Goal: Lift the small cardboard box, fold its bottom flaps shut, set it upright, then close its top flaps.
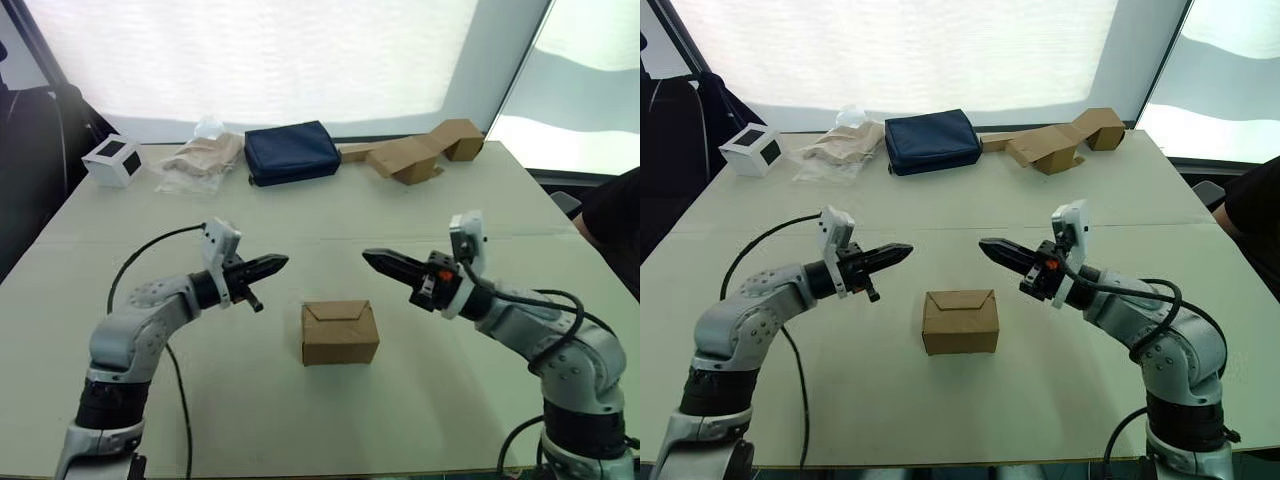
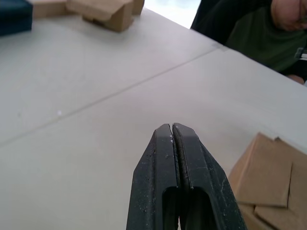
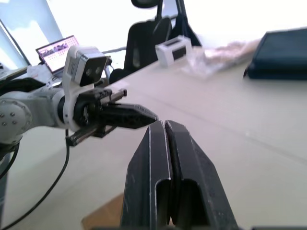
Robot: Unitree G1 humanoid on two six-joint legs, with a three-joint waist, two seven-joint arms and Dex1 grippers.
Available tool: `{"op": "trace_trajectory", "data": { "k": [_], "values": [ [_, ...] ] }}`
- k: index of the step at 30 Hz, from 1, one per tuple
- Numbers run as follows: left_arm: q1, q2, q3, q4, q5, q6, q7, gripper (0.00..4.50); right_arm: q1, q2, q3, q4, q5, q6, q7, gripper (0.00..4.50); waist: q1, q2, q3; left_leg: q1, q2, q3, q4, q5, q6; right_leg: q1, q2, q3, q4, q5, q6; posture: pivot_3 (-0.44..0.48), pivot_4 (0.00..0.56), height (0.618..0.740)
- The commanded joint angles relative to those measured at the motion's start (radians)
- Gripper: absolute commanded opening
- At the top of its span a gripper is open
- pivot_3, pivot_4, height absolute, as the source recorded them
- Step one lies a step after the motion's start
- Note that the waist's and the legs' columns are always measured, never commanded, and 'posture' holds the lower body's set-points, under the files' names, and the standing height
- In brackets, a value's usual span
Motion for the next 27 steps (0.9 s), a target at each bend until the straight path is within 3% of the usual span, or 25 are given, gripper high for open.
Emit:
{"op": "trace_trajectory", "data": {
  "k": [1,6,12,27],
  "values": [
    [0.118,0.066,0.090,-0.067,-0.069,0.038,-0.039,0.02,0.140,-0.106,-0.102,-0.048,0.057,0.041,0.027,0.00,0.000,0.000,0.000,0.000,0.000,0.000,-0.001,0.000,0.000,0.000,0.000,0.000,0.000,0.000,0.000,0.000,0.150,0.740],
    [0.280,0.185,0.070,-0.109,-0.044,-0.019,-0.150,0.02,0.331,-0.244,-0.127,0.008,0.027,0.033,0.156,0.00,0.000,0.000,0.000,0.002,0.000,0.000,-0.001,0.000,0.000,0.002,0.000,0.000,-0.001,0.000,0.000,0.000,0.150,0.740],
    [0.335,0.231,0.078,-0.103,-0.033,-0.045,-0.178,0.02,0.401,-0.359,-0.082,0.087,-0.127,-0.074,0.257,0.00,0.000,0.000,0.000,0.010,0.000,0.000,-0.001,-0.001,0.001,0.012,0.001,-0.001,-0.006,-0.001,0.000,0.000,0.150,0.740],
    [0.371,0.277,0.065,-0.151,-0.074,-0.008,-0.203,0.02,0.404,-0.388,-0.024,0.121,-0.232,-0.145,0.330,0.00,0.001,0.000,0.000,0.010,0.001,0.000,-0.002,-0.001,0.002,0.013,0.001,-0.001,-0.006,-0.001,0.000,0.000,0.150,0.740]
  ]
}}
